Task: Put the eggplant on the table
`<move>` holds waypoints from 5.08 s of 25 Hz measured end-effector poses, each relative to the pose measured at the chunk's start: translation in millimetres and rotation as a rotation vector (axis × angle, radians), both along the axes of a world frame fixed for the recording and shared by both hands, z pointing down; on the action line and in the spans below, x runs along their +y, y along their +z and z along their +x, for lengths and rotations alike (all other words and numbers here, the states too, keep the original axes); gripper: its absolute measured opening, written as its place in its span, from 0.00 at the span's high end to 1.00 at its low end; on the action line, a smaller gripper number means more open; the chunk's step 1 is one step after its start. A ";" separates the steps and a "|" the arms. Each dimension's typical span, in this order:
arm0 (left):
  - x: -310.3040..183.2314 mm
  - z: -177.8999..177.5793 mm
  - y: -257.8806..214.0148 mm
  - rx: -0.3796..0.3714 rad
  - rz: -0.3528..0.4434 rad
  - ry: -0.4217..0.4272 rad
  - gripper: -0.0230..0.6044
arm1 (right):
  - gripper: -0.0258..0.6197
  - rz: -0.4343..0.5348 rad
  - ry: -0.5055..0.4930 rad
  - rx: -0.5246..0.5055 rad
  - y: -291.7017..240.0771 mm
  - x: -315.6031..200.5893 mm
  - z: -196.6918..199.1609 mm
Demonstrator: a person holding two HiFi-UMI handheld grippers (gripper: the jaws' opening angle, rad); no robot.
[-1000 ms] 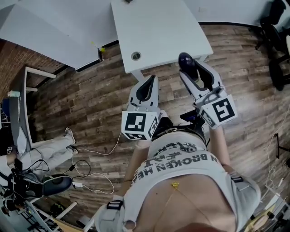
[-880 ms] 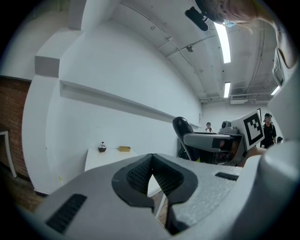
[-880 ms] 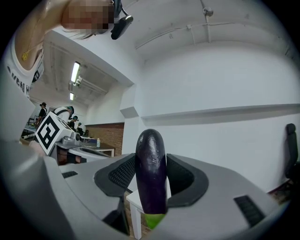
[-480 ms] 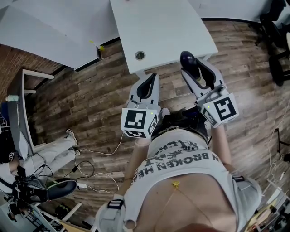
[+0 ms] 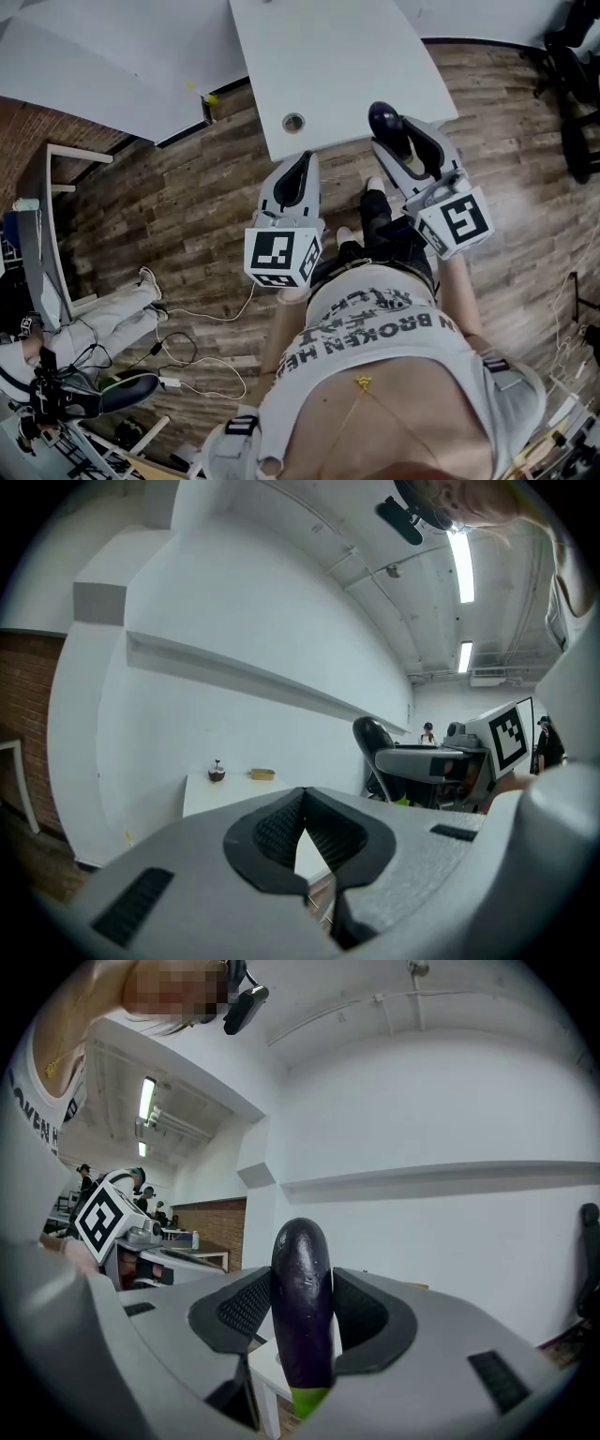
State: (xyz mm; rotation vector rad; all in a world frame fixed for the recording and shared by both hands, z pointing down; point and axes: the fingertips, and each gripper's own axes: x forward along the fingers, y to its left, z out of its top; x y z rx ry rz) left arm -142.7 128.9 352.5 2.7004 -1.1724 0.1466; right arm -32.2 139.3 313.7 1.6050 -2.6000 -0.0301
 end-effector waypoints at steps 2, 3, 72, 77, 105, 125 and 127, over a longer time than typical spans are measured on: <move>-16.6 5.6 0.6 -0.002 -0.005 -0.011 0.96 | 0.64 -0.001 -0.017 -0.003 0.0 -18.6 3.4; -23.3 10.2 1.0 -0.003 -0.007 -0.015 0.96 | 0.64 -0.003 -0.025 -0.006 0.7 -26.4 6.6; -256.9 83.2 -16.0 -0.035 0.056 0.042 0.96 | 0.64 -0.050 -0.158 0.119 15.3 -257.3 36.1; -263.0 72.6 -7.3 -0.031 0.045 0.067 0.96 | 0.65 -0.073 -0.140 0.132 26.7 -260.1 23.0; -277.9 157.9 -4.6 -0.035 0.017 -0.013 0.96 | 0.64 -0.096 -0.237 0.106 26.2 -289.3 109.0; -286.9 152.9 0.4 -0.041 0.002 -0.018 0.96 | 0.64 -0.118 -0.290 0.121 34.8 -300.0 94.9; -287.4 152.2 0.1 -0.040 0.004 -0.016 0.96 | 0.64 -0.116 -0.294 0.122 34.7 -300.6 92.7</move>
